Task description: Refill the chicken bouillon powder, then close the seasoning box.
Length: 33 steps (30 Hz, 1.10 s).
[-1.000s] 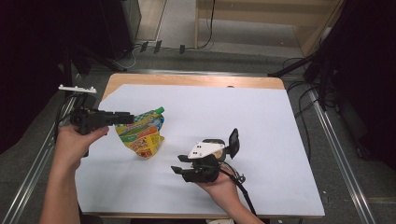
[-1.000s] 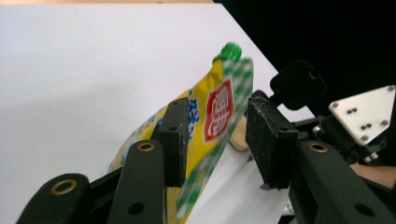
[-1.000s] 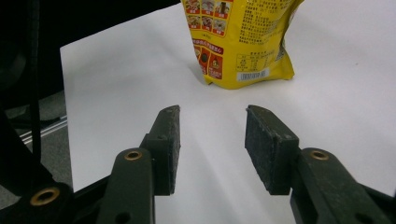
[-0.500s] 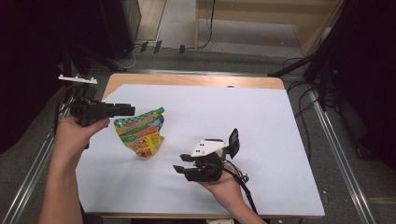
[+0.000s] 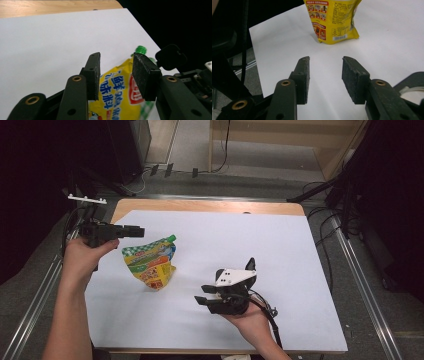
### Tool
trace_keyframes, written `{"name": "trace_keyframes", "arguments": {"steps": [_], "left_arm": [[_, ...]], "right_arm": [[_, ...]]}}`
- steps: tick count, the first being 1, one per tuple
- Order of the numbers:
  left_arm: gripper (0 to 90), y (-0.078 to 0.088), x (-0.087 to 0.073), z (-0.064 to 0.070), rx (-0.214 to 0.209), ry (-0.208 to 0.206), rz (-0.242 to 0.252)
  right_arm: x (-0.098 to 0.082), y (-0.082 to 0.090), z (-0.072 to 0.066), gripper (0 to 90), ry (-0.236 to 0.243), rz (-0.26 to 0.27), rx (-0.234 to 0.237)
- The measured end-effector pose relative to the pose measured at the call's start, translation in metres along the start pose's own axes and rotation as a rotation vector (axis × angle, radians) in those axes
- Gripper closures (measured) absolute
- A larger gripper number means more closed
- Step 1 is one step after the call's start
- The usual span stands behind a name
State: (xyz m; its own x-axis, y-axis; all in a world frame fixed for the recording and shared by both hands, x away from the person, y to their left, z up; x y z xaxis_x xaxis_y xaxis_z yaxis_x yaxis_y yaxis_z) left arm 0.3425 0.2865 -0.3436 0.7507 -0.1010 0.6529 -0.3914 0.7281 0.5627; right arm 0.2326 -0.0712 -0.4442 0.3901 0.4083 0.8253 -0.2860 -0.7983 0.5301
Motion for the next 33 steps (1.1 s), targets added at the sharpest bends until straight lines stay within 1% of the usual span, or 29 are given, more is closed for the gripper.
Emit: {"name": "trace_keyframes", "arguments": {"steps": [1, 2, 3, 5, 7, 9, 11, 13, 15, 17, 20, 22, 23, 24, 26, 28, 29, 30, 33], "left_arm": [[58.6, 0.000, 0.000, 0.000, 0.000, 0.000, 0.000], [58.4, -0.002, -0.002, -0.004, 0.008, 0.005, -0.001], [58.2, -0.002, -0.002, -0.004, 0.008, 0.005, -0.001], [57.8, -0.006, -0.006, -0.011, 0.009, -0.001, -0.007], [57.4, -0.007, -0.007, -0.013, 0.011, 0.000, -0.007], [57.2, -0.010, -0.010, -0.016, 0.021, -0.012, -0.009], [55.7, -0.011, -0.013, -0.020, 0.033, -0.021, 0.005], [55.6, -0.013, -0.016, -0.023, 0.036, -0.012, -0.004], [55.4, -0.015, -0.020, -0.027, 0.035, -0.001, -0.017], [54.8, -0.017, -0.022, -0.028, 0.026, 0.004, -0.026], [54.0, -0.019, -0.023, -0.029, 0.023, -0.002, -0.034], [52.7, -0.021, -0.024, -0.028, 0.021, -0.005, -0.036], [52.4, -0.021, -0.024, -0.028, 0.021, -0.005, -0.036], [51.9, -0.022, -0.025, -0.029, 0.021, -0.002, -0.036], [50.6, -0.023, -0.026, -0.030, 0.019, -0.002, -0.040], [49.7, -0.024, -0.027, -0.030, 0.016, -0.002, -0.041], [49.7, -0.025, -0.027, -0.031, 0.017, -0.007, -0.047], [49.6, -0.025, -0.027, -0.031, 0.023, -0.010, -0.048], [49.2, -0.026, -0.027, -0.031, 0.022, -0.011, -0.051]], "right_arm": [[0.000, 0.000, 0.000, 60.1, 0.000, 0.000, 0.000], [0.000, 0.003, 0.001, 60.6, -0.006, 0.001, -0.002], [0.000, 0.003, 0.001, 60.6, -0.006, 0.001, -0.002], [0.001, 0.008, 0.003, 61.1, -0.008, 0.005, -0.004], [0.002, 0.009, 0.004, 61.4, -0.008, 0.009, -0.006], [0.003, 0.013, 0.005, 61.8, -0.008, 0.015, -0.009], [0.006, 0.018, 0.008, 63.7, -0.022, 0.018, -0.015], [0.006, 0.019, 0.009, 64.7, -0.022, 0.018, -0.016], [0.008, 0.024, 0.011, 66.1, -0.032, 0.014, -0.013], [0.009, 0.025, 0.012, 67.1, -0.030, 0.017, -0.016], [0.010, 0.027, 0.012, 68.0, -0.032, 0.013, -0.017], [0.013, 0.034, 0.015, 68.7, -0.035, 0.020, -0.023], [0.013, 0.034, 0.015, 68.7, -0.035, 0.020, -0.023], [0.015, 0.040, 0.018, 69.8, -0.043, 0.022, -0.022], [0.016, 0.044, 0.021, 71.9, -0.042, 0.024, -0.025], [0.017, 0.048, 0.023, 74.6, -0.048, 0.022, -0.021], [0.017, 0.048, 0.023, 74.6, -0.048, 0.022, -0.021], [0.018, 0.050, 0.024, 75.8, -0.049, 0.022, -0.023], [0.020, 0.055, 0.027, 80.0, -0.048, 0.021, -0.024]]}}
Point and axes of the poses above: each handheld gripper's, and its own axes: y roughly backward along the jaws, x roughly out of its top, z roughly to its right, the point moved 1 cm from there along -y, roughly forward along the jaws, and after that the axes turned 2 degrees about y, right-handed, at the moved point
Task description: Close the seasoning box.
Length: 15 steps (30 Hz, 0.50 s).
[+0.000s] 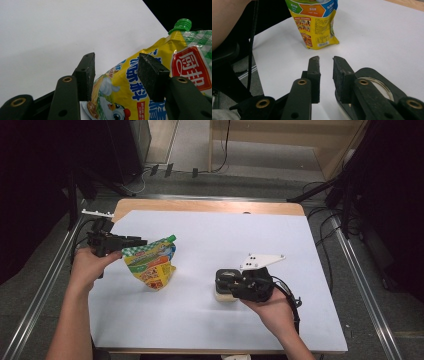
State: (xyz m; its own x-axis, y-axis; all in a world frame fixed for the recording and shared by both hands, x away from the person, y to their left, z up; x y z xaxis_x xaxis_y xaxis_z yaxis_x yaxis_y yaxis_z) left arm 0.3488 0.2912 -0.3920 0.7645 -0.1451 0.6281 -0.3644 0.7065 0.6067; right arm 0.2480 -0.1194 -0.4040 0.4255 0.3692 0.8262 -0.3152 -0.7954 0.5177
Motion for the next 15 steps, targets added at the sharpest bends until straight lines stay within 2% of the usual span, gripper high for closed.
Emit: {"name": "trace_keyframes", "arguments": {"steps": [1, 6, 11, 15], "left_arm": [[48.6, 0.000, 0.000, 0.000, 0.002, 0.001, -0.001], [48.2, -0.002, -0.001, 0.001, 0.006, -0.002, -0.006], [48.1, -0.003, -0.001, 0.002, 0.007, -0.003, -0.004], [48.0, -0.003, -0.001, 0.002, 0.009, -0.001, -0.006]], "right_arm": [[0.001, 0.004, 0.002, 83.8, -0.003, 0.009, -0.001], [0.002, 0.013, 0.007, 89.4, -0.012, 0.008, -0.010], [0.005, 0.023, 0.013, 90.0, -0.002, 0.001, -0.034], [0.006, 0.031, 0.018, 90.0, -0.011, 0.004, -0.045]]}}
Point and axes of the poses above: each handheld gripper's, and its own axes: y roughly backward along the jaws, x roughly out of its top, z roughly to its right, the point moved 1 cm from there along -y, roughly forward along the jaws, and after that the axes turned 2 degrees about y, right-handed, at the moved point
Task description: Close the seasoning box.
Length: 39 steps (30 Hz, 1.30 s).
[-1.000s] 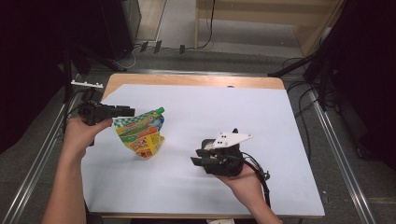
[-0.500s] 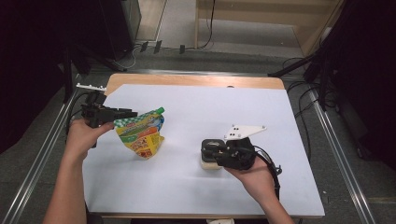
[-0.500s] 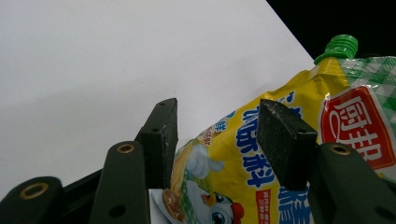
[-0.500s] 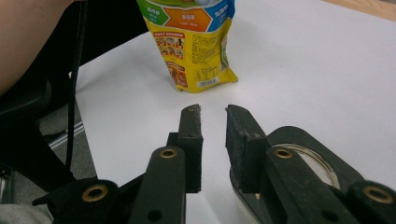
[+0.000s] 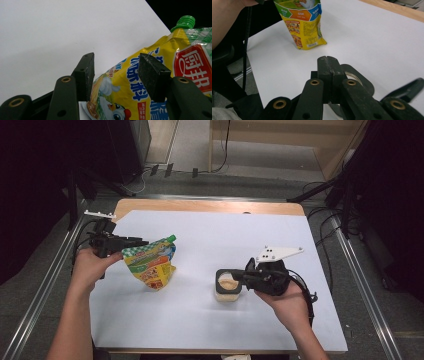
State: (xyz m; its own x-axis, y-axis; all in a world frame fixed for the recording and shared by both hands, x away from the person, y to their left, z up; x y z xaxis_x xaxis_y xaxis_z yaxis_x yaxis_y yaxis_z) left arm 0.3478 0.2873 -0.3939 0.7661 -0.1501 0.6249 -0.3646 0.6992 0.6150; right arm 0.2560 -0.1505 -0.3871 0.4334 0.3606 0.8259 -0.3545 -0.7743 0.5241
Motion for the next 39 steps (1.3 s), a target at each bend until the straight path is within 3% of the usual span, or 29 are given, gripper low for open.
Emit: {"name": "trace_keyframes", "arguments": {"steps": [9, 20, 28, 39], "left_arm": [[47.5, 0.000, 0.000, 0.001, -0.004, -0.001, 0.002], [48.0, -0.001, -0.001, 0.000, 0.014, -0.004, -0.005], [46.8, -0.002, -0.001, -0.001, 0.006, 0.003, -0.004], [46.2, -0.001, -0.002, -0.003, 0.005, 0.010, 0.000]], "right_arm": [[0.001, 0.017, 0.013, 90.0, -0.016, 0.010, -0.025], [-0.005, 0.045, 0.040, 90.0, -0.070, 0.048, -0.110], [-0.017, 0.038, 0.056, 90.0, -0.117, 0.024, -0.130], [-0.031, 0.020, 0.065, 90.0, -0.143, 0.001, -0.117]]}}
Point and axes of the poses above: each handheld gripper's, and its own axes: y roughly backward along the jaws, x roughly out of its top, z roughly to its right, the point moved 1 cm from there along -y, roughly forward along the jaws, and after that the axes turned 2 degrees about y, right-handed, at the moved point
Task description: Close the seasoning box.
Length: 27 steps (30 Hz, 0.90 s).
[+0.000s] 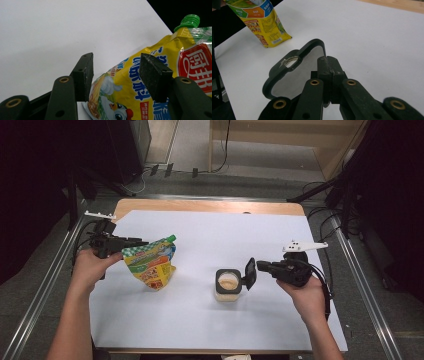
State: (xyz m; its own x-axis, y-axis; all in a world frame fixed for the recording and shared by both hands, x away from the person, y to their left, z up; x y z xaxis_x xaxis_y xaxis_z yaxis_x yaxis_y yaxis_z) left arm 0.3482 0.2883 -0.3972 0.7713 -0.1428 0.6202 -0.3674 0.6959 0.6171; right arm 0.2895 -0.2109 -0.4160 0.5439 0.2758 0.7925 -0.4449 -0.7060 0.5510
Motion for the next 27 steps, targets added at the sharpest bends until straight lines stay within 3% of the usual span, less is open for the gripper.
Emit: {"name": "trace_keyframes", "arguments": {"steps": [9, 20, 27], "left_arm": [[46.3, 0.000, 0.000, 0.000, 0.000, -0.002, 0.000], [46.3, 0.001, 0.000, 0.001, -0.017, -0.001, 0.013], [46.2, 0.003, 0.000, 0.000, -0.017, 0.002, 0.015]], "right_arm": [[-0.010, -0.021, 0.001, 90.0, -0.010, -0.029, 0.011], [-0.006, -0.014, -0.004, 90.0, 0.005, -0.008, -0.001], [-0.004, -0.015, -0.009, 90.0, 0.009, 0.000, 0.021]]}}
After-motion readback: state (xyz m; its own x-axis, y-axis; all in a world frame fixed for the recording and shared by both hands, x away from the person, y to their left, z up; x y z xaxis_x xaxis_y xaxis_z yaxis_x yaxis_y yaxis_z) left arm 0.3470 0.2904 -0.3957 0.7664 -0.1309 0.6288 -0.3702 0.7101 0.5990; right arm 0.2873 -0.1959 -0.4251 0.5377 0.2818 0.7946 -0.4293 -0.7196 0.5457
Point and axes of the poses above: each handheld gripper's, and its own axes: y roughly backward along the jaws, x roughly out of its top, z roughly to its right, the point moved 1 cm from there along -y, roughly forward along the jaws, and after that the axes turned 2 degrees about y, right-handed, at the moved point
